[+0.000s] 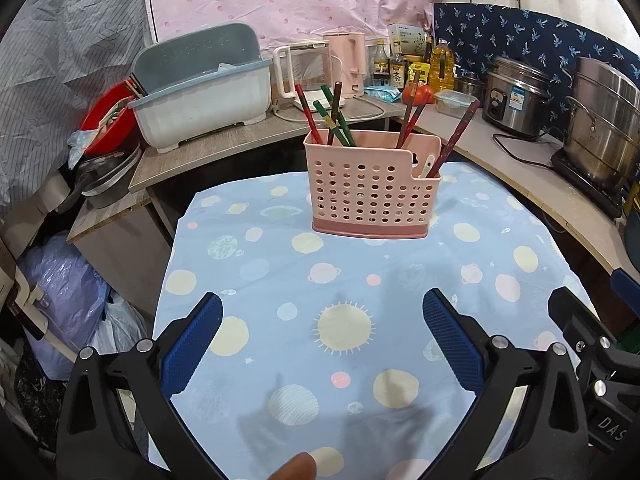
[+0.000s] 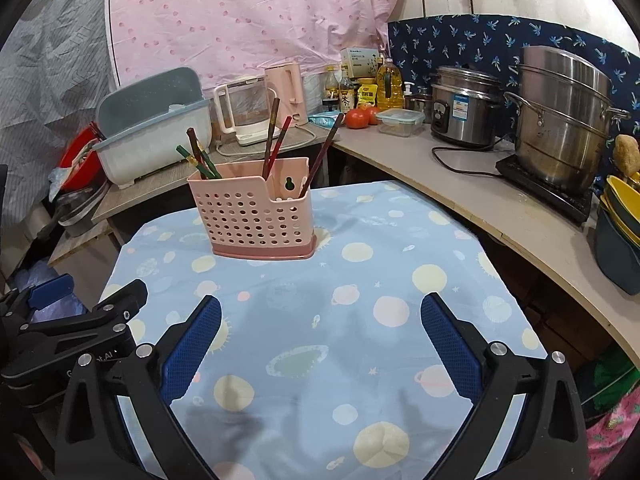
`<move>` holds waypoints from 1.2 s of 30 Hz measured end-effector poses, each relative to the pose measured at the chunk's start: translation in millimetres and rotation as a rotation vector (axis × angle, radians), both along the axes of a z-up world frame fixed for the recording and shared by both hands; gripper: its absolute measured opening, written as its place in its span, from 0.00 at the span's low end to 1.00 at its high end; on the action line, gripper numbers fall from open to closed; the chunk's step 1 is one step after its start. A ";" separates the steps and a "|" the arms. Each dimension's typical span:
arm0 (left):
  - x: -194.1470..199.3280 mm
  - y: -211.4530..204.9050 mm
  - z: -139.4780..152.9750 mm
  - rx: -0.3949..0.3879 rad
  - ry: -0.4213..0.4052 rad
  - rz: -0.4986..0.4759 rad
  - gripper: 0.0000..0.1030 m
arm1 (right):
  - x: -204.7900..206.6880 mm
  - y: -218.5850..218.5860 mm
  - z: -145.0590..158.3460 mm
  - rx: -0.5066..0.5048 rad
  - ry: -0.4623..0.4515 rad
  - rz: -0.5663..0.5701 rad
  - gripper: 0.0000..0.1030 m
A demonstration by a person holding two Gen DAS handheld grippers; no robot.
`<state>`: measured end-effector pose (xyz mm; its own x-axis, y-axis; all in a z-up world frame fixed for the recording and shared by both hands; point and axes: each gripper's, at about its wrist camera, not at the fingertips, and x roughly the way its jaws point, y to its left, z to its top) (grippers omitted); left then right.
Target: Organize utensils
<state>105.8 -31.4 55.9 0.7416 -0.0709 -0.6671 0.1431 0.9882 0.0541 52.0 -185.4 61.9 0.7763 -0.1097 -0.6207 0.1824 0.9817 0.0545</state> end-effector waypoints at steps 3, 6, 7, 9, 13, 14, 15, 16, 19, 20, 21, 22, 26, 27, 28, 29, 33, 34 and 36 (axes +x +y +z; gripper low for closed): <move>-0.4 -0.4 -0.6 0.004 0.000 -0.001 0.93 | -0.6 -0.5 -1.9 0.001 0.005 0.001 0.94; -1.6 -2.2 -1.9 0.005 0.002 -0.006 0.93 | -1.0 0.3 -3.6 0.000 0.012 0.002 0.94; -2.0 -2.6 -2.4 0.006 0.002 -0.006 0.93 | -1.2 0.7 -4.5 -0.001 0.013 0.003 0.94; -2.5 -2.5 -3.1 0.009 0.002 -0.002 0.93 | -1.3 1.7 -5.8 -0.002 0.016 0.004 0.94; -3.1 -1.9 -4.5 0.013 0.001 0.003 0.93 | -1.8 3.0 -6.8 -0.004 0.017 0.001 0.94; -3.3 -2.2 -4.7 0.015 0.001 0.004 0.93 | -1.6 3.2 -7.0 -0.004 0.019 0.001 0.94; -2.9 -1.7 -4.8 0.016 0.002 0.005 0.93 | -1.5 3.1 -7.0 -0.005 0.020 0.003 0.94; -2.7 -1.4 -4.8 0.015 0.003 0.005 0.93 | -1.8 2.8 -6.9 -0.004 0.018 0.004 0.94; -2.4 -1.3 -4.8 0.016 0.004 0.011 0.93 | -1.8 2.9 -7.4 -0.008 0.018 0.002 0.94; -2.4 -1.4 -4.9 0.016 0.004 0.013 0.93 | -1.8 2.9 -7.3 -0.008 0.017 0.003 0.94; -2.7 -1.5 -5.5 0.017 0.004 0.014 0.93 | -2.0 2.9 -7.7 -0.012 0.016 0.002 0.94; -2.6 -1.4 -5.5 0.018 0.003 0.016 0.93 | -1.8 2.7 -8.0 -0.016 0.016 0.002 0.94; -1.8 -1.1 -5.8 0.022 0.004 0.023 0.93 | -1.8 3.2 -8.8 -0.026 0.015 0.001 0.94; -1.9 -1.3 -6.0 0.023 0.004 0.025 0.93 | -1.4 3.2 -8.9 -0.025 0.016 0.002 0.94; -1.7 -1.0 -6.1 0.024 0.004 0.026 0.93 | -1.3 3.7 -8.6 -0.025 0.016 0.001 0.94; -1.6 -0.7 -6.1 0.024 0.004 0.027 0.93 | -1.2 3.2 -8.9 -0.026 0.016 0.001 0.94; -0.7 0.1 -6.7 0.024 0.009 0.030 0.93 | -1.2 3.8 -8.9 -0.025 0.018 0.002 0.94; -0.7 0.1 -6.8 0.024 0.009 0.030 0.93 | -1.2 4.1 -8.9 -0.026 0.018 0.001 0.94; -0.8 0.1 -6.7 0.025 0.008 0.030 0.93 | -1.1 3.5 -9.2 -0.026 0.019 0.001 0.94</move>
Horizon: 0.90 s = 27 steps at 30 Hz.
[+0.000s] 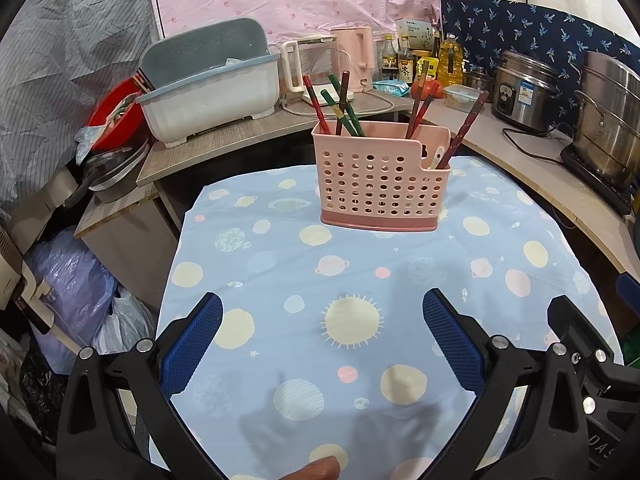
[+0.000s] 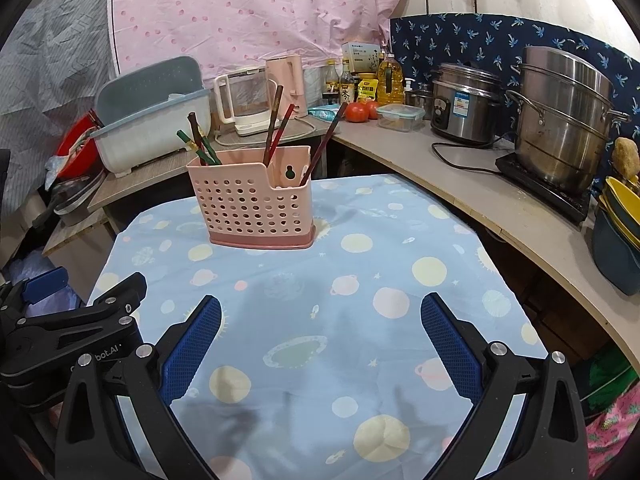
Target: Organize utensils
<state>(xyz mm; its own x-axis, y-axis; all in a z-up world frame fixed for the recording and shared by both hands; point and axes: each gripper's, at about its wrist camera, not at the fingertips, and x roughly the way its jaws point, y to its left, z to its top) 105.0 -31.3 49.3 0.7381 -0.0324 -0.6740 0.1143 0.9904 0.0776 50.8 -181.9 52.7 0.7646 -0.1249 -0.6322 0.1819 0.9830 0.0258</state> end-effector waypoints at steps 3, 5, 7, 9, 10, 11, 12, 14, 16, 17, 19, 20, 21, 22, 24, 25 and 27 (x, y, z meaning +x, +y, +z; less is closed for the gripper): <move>0.0 -0.1 -0.2 0.001 0.000 -0.002 0.93 | -0.1 0.4 -0.1 0.000 0.000 0.001 0.94; -0.6 -0.1 -0.4 0.002 -0.001 -0.001 0.93 | -0.2 0.1 -0.4 -0.001 0.000 0.001 0.94; -0.6 0.0 -0.5 0.001 0.000 -0.001 0.93 | 0.0 -0.3 -0.4 0.000 0.001 0.001 0.94; -0.6 -0.1 -0.4 0.001 0.000 -0.001 0.93 | -0.1 0.0 -0.2 0.001 0.001 0.001 0.94; -1.0 -0.1 -0.6 0.002 -0.001 -0.001 0.93 | 0.0 0.3 0.0 0.000 0.001 0.001 0.94; -0.5 0.0 -0.3 0.001 0.000 0.000 0.93 | -0.2 0.1 -0.2 -0.002 0.000 0.000 0.94; -0.5 0.1 -0.3 0.001 0.000 -0.001 0.93 | -0.2 -0.2 -0.2 -0.001 0.000 0.000 0.94; -0.6 -0.1 -0.4 0.001 0.000 0.000 0.93 | -0.2 -0.2 -2.2 -0.002 0.002 0.001 0.94; -0.8 0.3 -0.6 0.000 0.000 -0.001 0.93 | -0.9 -0.2 -2.6 -0.003 0.001 0.001 0.94; -0.5 -0.1 -0.3 0.001 0.001 -0.001 0.93 | -0.5 0.0 -2.3 -0.002 0.002 0.001 0.94; -0.9 0.0 -0.6 0.002 -0.001 -0.001 0.93 | -0.6 -0.3 -2.7 -0.002 0.003 0.002 0.94; -0.5 -0.1 -0.3 0.001 0.000 0.000 0.93 | -0.8 -0.3 -2.7 -0.002 0.003 0.002 0.94; -0.5 0.0 -0.3 0.000 0.001 -0.001 0.93 | -1.2 -0.4 -3.4 -0.002 0.003 0.002 0.94; -0.5 -0.1 -0.3 0.001 0.000 -0.001 0.93 | -0.9 0.1 -2.8 -0.002 0.003 0.002 0.94; -0.4 -0.2 -0.2 0.002 0.000 -0.001 0.93 | -1.1 0.1 -3.1 -0.002 0.003 0.001 0.94; -0.5 -0.2 -0.2 0.002 0.000 -0.002 0.93 | -0.9 0.2 -2.7 -0.002 0.003 0.001 0.94; -0.8 -0.2 -0.3 0.004 -0.002 -0.003 0.93 | -0.8 0.3 -2.7 -0.002 0.004 0.001 0.94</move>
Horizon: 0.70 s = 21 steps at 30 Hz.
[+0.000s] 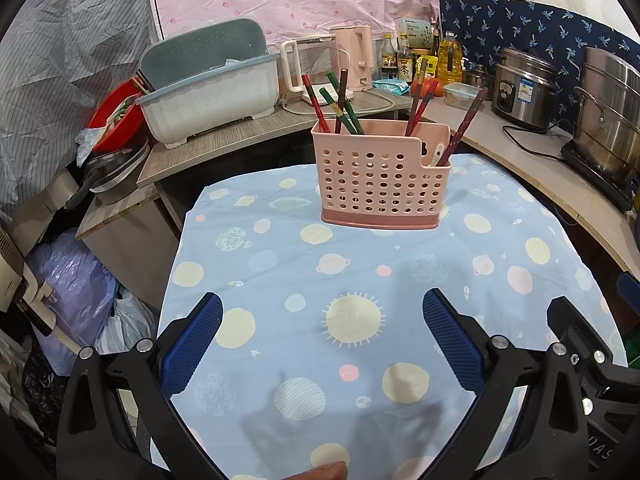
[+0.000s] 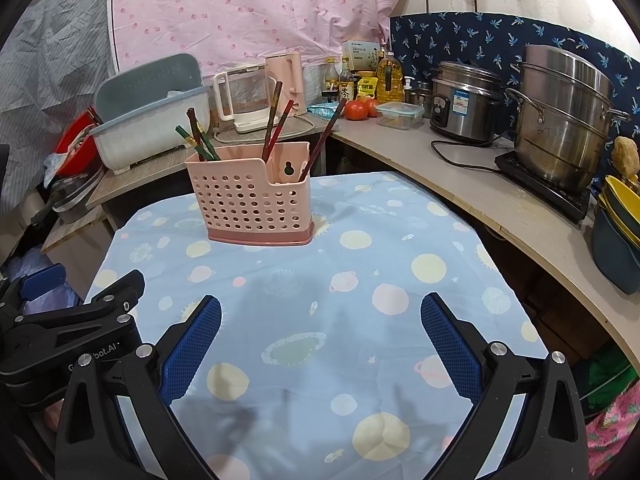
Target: Organize utensils
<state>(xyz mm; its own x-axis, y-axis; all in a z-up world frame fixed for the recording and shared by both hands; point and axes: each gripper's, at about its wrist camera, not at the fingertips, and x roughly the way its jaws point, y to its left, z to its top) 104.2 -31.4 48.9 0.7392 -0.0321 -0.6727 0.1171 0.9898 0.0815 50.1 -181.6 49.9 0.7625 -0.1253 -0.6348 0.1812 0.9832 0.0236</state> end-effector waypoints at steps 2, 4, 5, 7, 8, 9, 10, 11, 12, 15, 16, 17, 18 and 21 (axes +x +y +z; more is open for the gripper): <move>-0.8 0.5 -0.7 0.005 -0.004 -0.002 0.93 | -0.2 -0.5 -0.4 -0.001 0.000 -0.001 0.94; -1.7 1.2 -1.5 0.006 -0.006 0.002 0.93 | -0.8 -0.9 -1.9 -0.001 0.001 -0.001 0.94; -1.8 1.6 -1.5 0.006 -0.006 0.005 0.93 | -1.1 -1.2 -2.5 0.000 0.002 -0.001 0.94; -1.8 1.9 -2.0 0.008 -0.005 0.005 0.93 | -1.5 -1.9 -3.2 -0.001 0.003 -0.001 0.94; -1.8 2.6 -2.5 0.007 -0.003 0.005 0.93 | -1.5 -2.1 -3.4 -0.001 0.004 0.000 0.94; -1.8 3.0 -2.8 0.005 0.000 0.005 0.93 | -1.6 -2.2 -4.5 -0.001 0.005 -0.001 0.94; -1.3 2.5 -2.8 0.005 0.003 0.006 0.93 | -1.3 -2.0 -4.4 -0.002 0.005 -0.001 0.94; -1.4 3.1 -3.3 0.004 0.005 0.006 0.93 | -1.8 -2.6 -5.2 -0.003 0.006 -0.002 0.94; -1.6 3.2 -3.6 0.005 0.007 0.006 0.93 | -1.8 -2.7 -5.1 -0.002 0.006 -0.001 0.94; -1.2 2.1 -3.3 0.007 0.008 0.007 0.93 | -2.8 -2.9 -5.5 -0.001 0.006 -0.002 0.94; -1.4 2.3 -3.3 0.008 0.007 0.006 0.93 | -2.4 -2.9 -5.1 0.000 0.006 -0.001 0.94; -1.1 2.2 -3.3 0.008 0.007 0.006 0.93 | -2.7 -3.0 -5.3 0.000 0.006 -0.001 0.94; -1.1 2.1 -3.4 0.008 0.009 0.006 0.93 | -2.6 -2.8 -5.3 -0.001 0.006 -0.002 0.94; -1.1 1.6 -3.6 0.010 0.011 0.005 0.93 | -2.8 -3.7 -6.0 -0.002 0.008 -0.003 0.94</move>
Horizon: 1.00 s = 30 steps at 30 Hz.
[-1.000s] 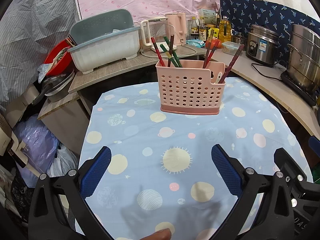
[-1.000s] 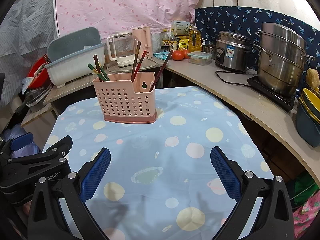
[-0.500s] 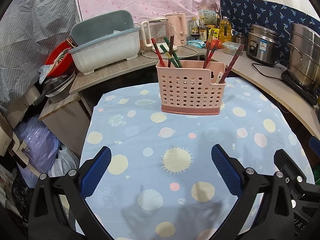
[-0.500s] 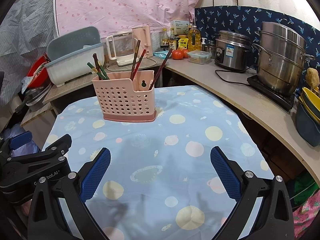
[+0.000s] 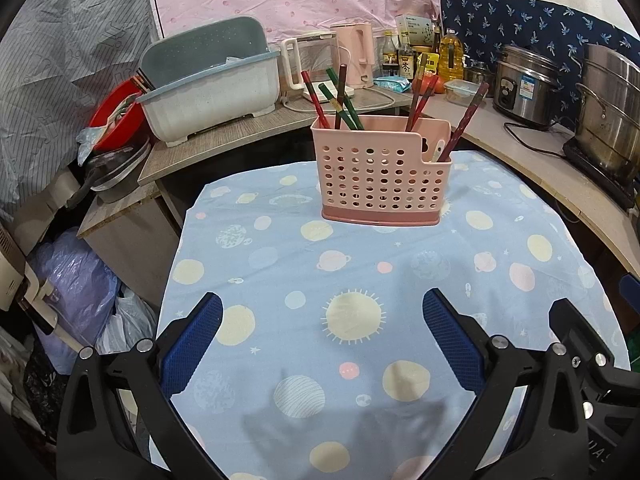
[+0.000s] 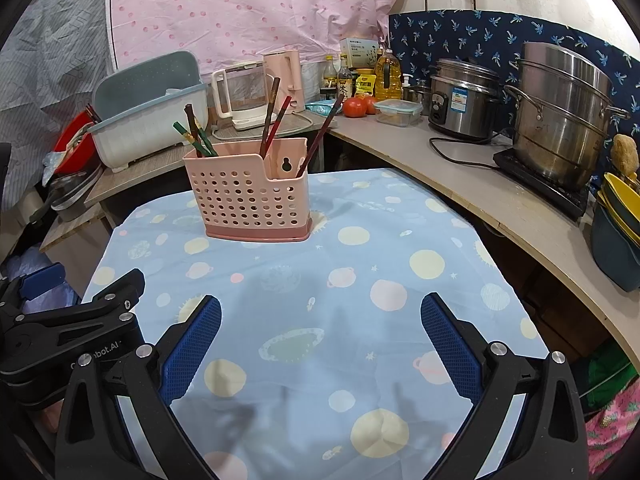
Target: Organize utensils
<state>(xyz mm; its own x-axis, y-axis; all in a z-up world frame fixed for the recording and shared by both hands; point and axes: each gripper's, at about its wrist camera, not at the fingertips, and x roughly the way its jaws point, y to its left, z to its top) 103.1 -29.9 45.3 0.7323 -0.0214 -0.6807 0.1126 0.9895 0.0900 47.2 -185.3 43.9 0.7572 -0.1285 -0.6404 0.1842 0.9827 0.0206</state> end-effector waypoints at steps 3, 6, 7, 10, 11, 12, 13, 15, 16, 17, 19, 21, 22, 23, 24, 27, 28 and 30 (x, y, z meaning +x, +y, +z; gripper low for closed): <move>-0.2 -0.1 0.1 -0.003 0.003 0.001 0.93 | -1.8 -0.3 -0.7 -0.003 -0.003 -0.005 0.94; -0.9 -0.1 -0.5 0.005 0.000 -0.006 0.93 | -2.9 0.0 -0.3 -0.012 0.000 -0.011 0.94; -0.9 -0.8 -0.6 0.005 0.001 -0.008 0.93 | -3.2 0.0 0.2 -0.013 -0.002 -0.010 0.94; -0.4 -1.3 -1.1 0.000 0.008 -0.010 0.93 | -4.3 0.5 1.0 -0.013 -0.004 -0.013 0.94; -0.3 -2.1 -1.0 0.002 0.005 -0.011 0.93 | -5.3 0.4 1.0 -0.015 -0.004 -0.012 0.94; -0.3 -2.4 -0.8 0.003 0.003 -0.011 0.93 | -5.2 0.3 1.2 -0.015 -0.005 -0.013 0.94; -0.4 -2.3 -0.7 0.004 0.003 -0.011 0.93 | -5.4 0.3 1.4 -0.015 -0.005 -0.013 0.94; -0.7 -2.0 -0.7 0.004 0.003 -0.011 0.93 | -5.9 0.2 1.6 -0.013 -0.003 -0.013 0.94; -0.6 -2.4 -0.6 0.004 0.002 -0.011 0.93 | -5.2 0.8 2.0 -0.015 -0.004 -0.013 0.94; -0.4 -2.4 -0.7 0.003 0.003 -0.012 0.93 | -5.1 0.7 2.1 -0.015 -0.004 -0.013 0.94; -0.6 -2.4 -0.7 0.004 0.003 -0.012 0.93 | -5.1 0.5 2.0 -0.014 -0.004 -0.013 0.94; -0.6 -2.5 -0.8 0.004 0.003 -0.011 0.93 | -5.8 0.0 1.9 -0.013 -0.003 -0.012 0.94; -0.7 -2.5 -0.8 0.004 0.003 -0.012 0.93 | -5.2 0.7 2.0 -0.014 -0.004 -0.012 0.94; -0.8 -2.3 -0.8 0.004 0.003 -0.012 0.93 | -6.2 0.6 2.1 -0.016 -0.004 -0.013 0.94; -0.8 -2.6 -0.8 0.004 0.003 -0.011 0.93 | -5.2 0.6 2.1 -0.016 -0.004 -0.012 0.94; -0.9 -2.7 -0.9 0.004 0.003 -0.011 0.93 | -5.8 0.3 1.9 -0.014 -0.002 -0.013 0.94; -0.9 -2.4 -0.8 0.003 0.002 -0.011 0.93 | -5.3 0.9 2.1 -0.015 -0.004 -0.013 0.94; -0.9 -2.7 -0.3 0.004 0.002 -0.011 0.93 | -5.5 0.8 2.1 -0.016 -0.004 -0.013 0.94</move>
<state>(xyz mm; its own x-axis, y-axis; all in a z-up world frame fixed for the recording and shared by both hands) 102.2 -32.5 45.0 0.7305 -0.0271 -0.6824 0.1240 0.9878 0.0936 41.7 -184.5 46.0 0.7580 -0.1483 -0.6352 0.1969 0.9804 0.0060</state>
